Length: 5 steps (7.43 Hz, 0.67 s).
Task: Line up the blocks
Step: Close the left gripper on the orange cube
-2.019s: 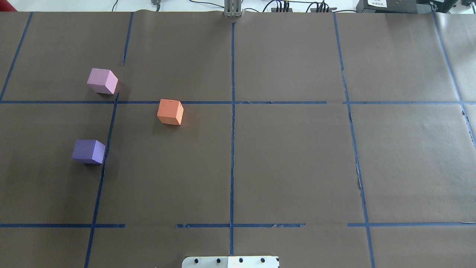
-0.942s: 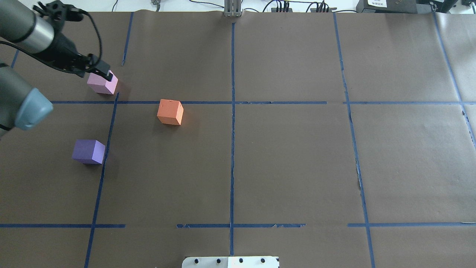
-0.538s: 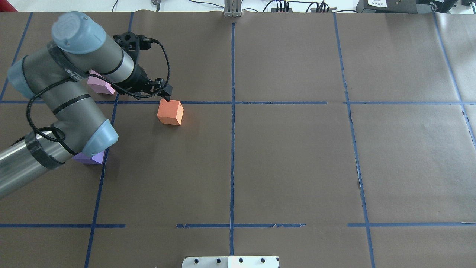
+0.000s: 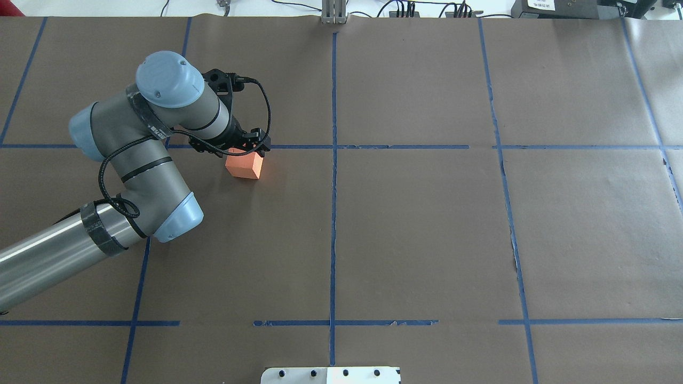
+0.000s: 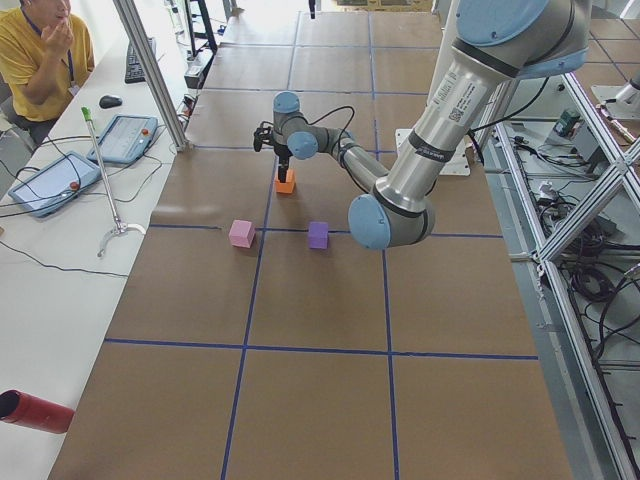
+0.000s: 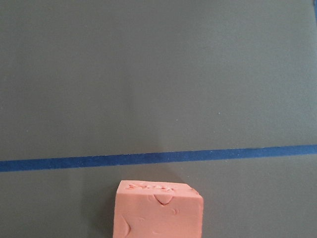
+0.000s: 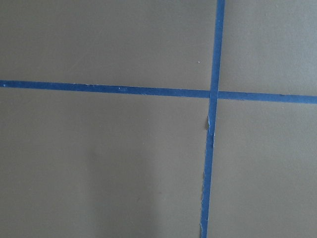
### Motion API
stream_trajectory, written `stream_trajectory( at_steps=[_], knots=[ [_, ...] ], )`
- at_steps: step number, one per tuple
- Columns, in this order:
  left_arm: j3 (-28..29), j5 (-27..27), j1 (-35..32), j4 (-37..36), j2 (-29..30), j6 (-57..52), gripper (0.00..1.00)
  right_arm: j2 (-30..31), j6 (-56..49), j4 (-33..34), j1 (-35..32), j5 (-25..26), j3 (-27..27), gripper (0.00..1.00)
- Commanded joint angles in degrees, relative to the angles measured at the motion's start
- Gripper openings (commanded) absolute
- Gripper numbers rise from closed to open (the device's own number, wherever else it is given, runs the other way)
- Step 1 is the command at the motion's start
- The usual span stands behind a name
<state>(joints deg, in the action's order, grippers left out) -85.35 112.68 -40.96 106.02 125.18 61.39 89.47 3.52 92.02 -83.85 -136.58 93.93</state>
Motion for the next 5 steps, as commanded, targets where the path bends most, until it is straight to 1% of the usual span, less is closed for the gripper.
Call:
stream_trajectory(
  at_steps=[1, 2, 3, 4, 5],
  knots=[
    [2.02, -2.64, 1.4, 0.33, 0.06, 0.66, 1.0, 0.0, 0.0, 0.0, 0.0, 0.0, -0.06, 1.0],
    [2.2, -2.64, 2.36, 1.46, -0.02, 0.66, 1.0, 0.0, 0.0, 0.0, 0.0, 0.0, -0.06, 1.0],
    [3.42, -2.64, 2.72, 3.21, -0.02, 0.57, 0.97, 0.0, 0.0, 0.0, 0.0, 0.0, 0.02, 1.0],
    [3.78, -2.56, 2.64, 4.45, -0.2, -0.04, 0.69, 0.0, 0.0, 0.0, 0.0, 0.0, -0.06, 1.0],
    [3.79, -2.03, 1.85, 4.55, -0.2, -0.13, 0.38, 0.0, 0.0, 0.0, 0.0, 0.0, -0.06, 1.0]
  ],
)
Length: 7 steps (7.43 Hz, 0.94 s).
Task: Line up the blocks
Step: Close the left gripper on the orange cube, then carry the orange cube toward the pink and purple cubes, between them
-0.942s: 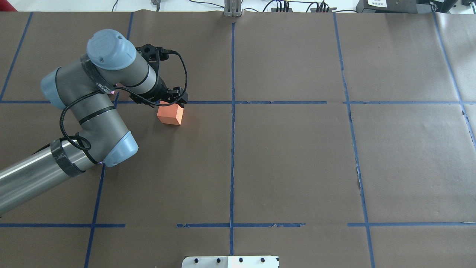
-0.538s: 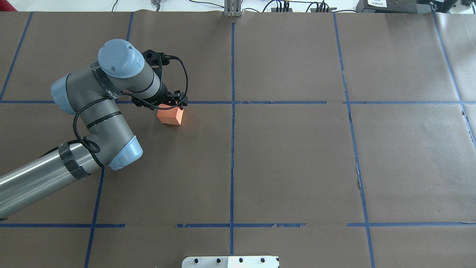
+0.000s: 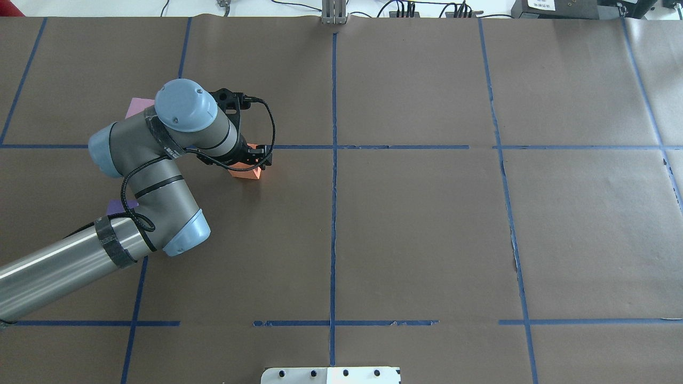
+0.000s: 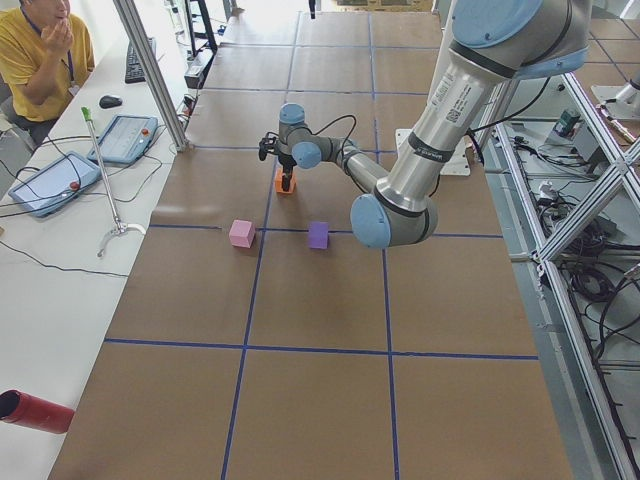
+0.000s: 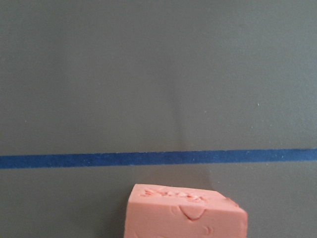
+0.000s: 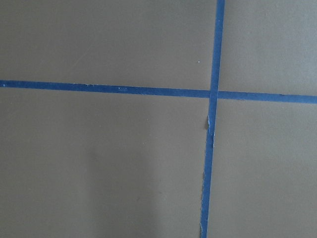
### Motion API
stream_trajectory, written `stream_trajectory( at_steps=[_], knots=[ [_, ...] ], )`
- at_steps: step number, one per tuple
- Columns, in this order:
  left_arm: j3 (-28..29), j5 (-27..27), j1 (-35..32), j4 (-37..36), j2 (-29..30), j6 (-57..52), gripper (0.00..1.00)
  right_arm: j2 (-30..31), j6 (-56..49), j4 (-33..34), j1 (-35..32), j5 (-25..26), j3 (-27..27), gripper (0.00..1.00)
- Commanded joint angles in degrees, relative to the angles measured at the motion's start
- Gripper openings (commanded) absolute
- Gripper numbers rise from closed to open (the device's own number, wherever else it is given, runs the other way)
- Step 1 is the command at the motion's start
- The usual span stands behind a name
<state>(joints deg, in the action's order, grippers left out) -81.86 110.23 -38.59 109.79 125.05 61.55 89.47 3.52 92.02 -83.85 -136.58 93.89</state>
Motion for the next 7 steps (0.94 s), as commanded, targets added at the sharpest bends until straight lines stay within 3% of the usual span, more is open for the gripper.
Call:
stream_trajectory(
  at_steps=[1, 2, 4, 6, 7],
  knots=[
    [-0.05, 1.38, -1.74, 0.78, -0.15, -0.38, 0.36, 0.0, 0.0, 0.0, 0.0, 0.0, 0.06, 1.0],
    [-1.01, 4.52, -3.58, 0.52, -1.63, -2.64, 0.34, 0.0, 0.0, 0.0, 0.0, 0.0, 0.06, 1.0],
    [-6.98, 9.62, -8.14, 0.6, -11.19, -8.1, 0.34, 0.0, 0.0, 0.0, 0.0, 0.0, -0.03, 1.0],
    [-6.99, 11.32, -10.98, 1.3, -17.62, -8.29, 0.33, 0.0, 0.0, 0.0, 0.0, 0.0, -0.03, 1.0],
    [-6.56, 11.32, -10.98, 1.57, -17.91, -8.2, 0.34, 0.0, 0.0, 0.0, 0.0, 0.0, 0.06, 1.0]
  ],
)
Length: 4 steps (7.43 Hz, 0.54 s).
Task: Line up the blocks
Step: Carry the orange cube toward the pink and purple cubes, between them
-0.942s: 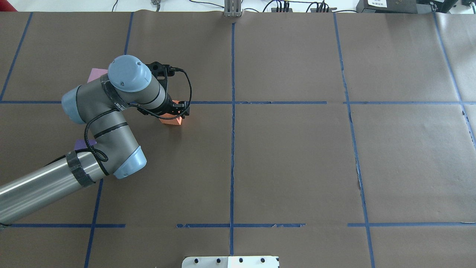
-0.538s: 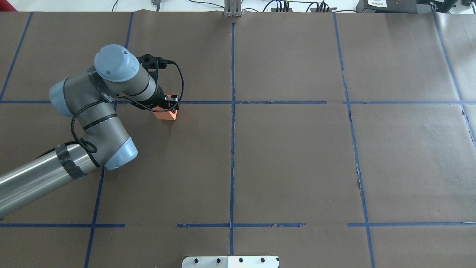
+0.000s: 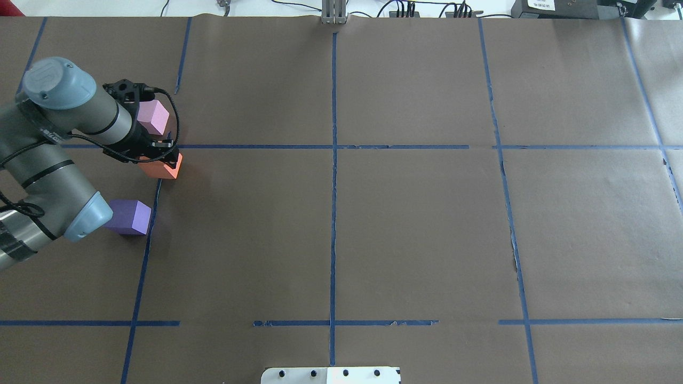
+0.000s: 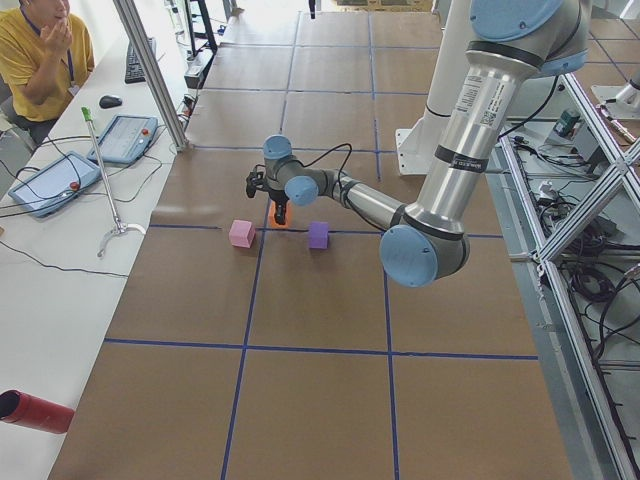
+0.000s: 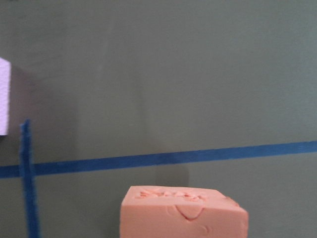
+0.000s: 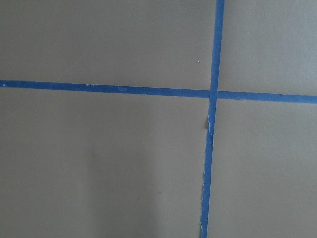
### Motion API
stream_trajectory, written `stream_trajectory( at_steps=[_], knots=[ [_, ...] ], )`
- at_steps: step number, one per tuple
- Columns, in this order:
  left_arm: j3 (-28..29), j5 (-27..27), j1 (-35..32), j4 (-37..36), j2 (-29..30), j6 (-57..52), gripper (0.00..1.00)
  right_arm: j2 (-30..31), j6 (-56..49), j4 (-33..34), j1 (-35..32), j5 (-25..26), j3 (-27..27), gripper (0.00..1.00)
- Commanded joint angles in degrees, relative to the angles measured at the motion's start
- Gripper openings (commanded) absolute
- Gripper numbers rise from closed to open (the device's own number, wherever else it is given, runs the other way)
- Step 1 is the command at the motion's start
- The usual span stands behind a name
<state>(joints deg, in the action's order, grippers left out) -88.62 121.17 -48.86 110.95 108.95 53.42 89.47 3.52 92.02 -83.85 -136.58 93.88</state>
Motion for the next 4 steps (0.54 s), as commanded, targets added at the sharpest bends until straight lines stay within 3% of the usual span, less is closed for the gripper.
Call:
stream_trajectory(
  at_steps=[1, 3, 4],
  knots=[
    [0.29, 0.38, -0.8, 0.41, -1.89, -0.07, 0.35, 0.0, 0.0, 0.0, 0.0, 0.0, -0.01, 1.0],
    [0.55, 0.47, -0.97, 0.41, -2.77, 0.01, 0.4, 0.0, 0.0, 0.0, 0.0, 0.0, 0.07, 1.0],
    [0.55, 0.39, -1.06, 0.49, -2.77, 0.1, 0.59, 0.0, 0.0, 0.0, 0.0, 0.0, -0.01, 1.0]
  ],
)
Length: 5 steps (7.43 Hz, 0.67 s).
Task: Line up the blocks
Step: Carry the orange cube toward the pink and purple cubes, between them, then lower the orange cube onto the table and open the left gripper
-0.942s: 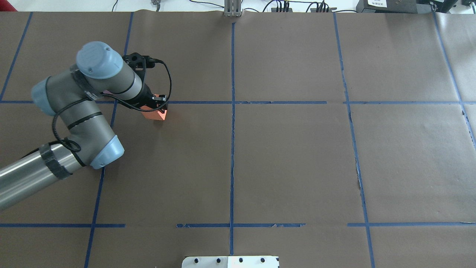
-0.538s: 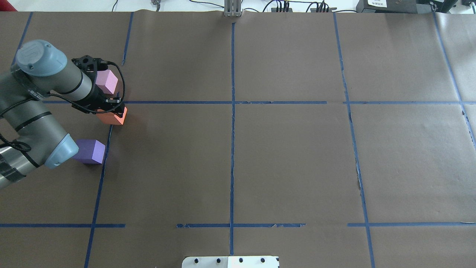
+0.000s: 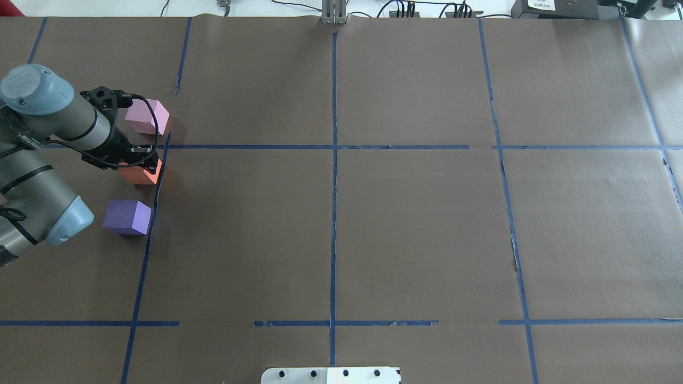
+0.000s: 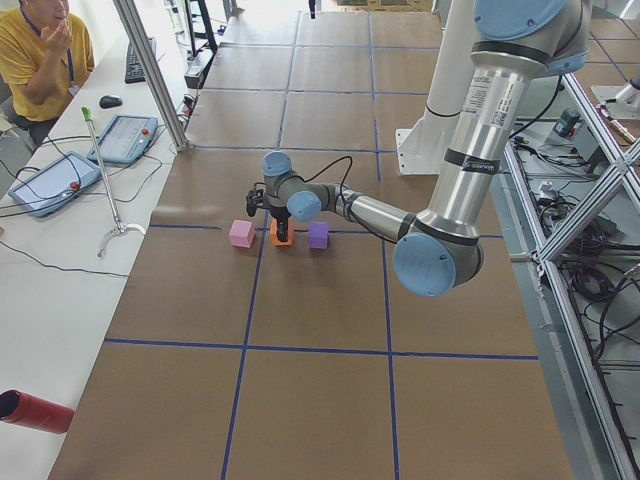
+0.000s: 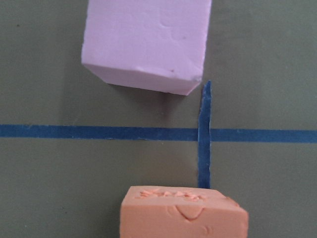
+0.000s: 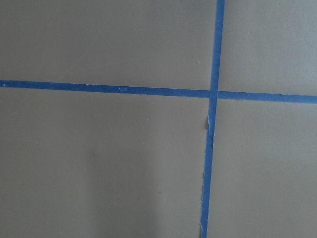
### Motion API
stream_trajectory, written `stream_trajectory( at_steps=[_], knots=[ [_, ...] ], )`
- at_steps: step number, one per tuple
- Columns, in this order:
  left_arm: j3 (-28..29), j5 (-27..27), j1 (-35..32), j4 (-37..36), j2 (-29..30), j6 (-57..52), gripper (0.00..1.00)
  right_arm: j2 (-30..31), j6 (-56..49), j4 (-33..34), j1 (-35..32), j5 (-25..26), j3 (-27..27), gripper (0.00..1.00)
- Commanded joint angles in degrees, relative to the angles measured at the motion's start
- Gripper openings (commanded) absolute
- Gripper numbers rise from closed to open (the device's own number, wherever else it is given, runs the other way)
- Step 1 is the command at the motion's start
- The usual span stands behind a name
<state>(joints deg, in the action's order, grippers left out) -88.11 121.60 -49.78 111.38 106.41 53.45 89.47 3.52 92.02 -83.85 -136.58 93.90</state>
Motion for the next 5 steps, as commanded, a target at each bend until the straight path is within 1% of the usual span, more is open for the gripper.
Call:
stream_trajectory(
  at_steps=[1, 2, 4, 5],
  knots=[
    [-0.13, -0.05, -0.14, 0.07, -0.67, 0.51, 0.99, 0.0, 0.0, 0.0, 0.0, 0.0, -0.04, 1.0],
    [-0.3, -0.05, -0.57, 0.07, -0.68, 0.52, 0.99, 0.0, 0.0, 0.0, 0.0, 0.0, 0.05, 1.0],
    [-1.61, 0.04, -4.68, -0.1, -0.59, -0.27, 0.99, 0.0, 0.0, 0.0, 0.0, 0.0, 0.05, 1.0],
    [-3.71, 0.12, -7.4, -0.98, -0.59, -3.06, 0.99, 0.0, 0.0, 0.0, 0.0, 0.0, -0.04, 1.0]
  ],
)
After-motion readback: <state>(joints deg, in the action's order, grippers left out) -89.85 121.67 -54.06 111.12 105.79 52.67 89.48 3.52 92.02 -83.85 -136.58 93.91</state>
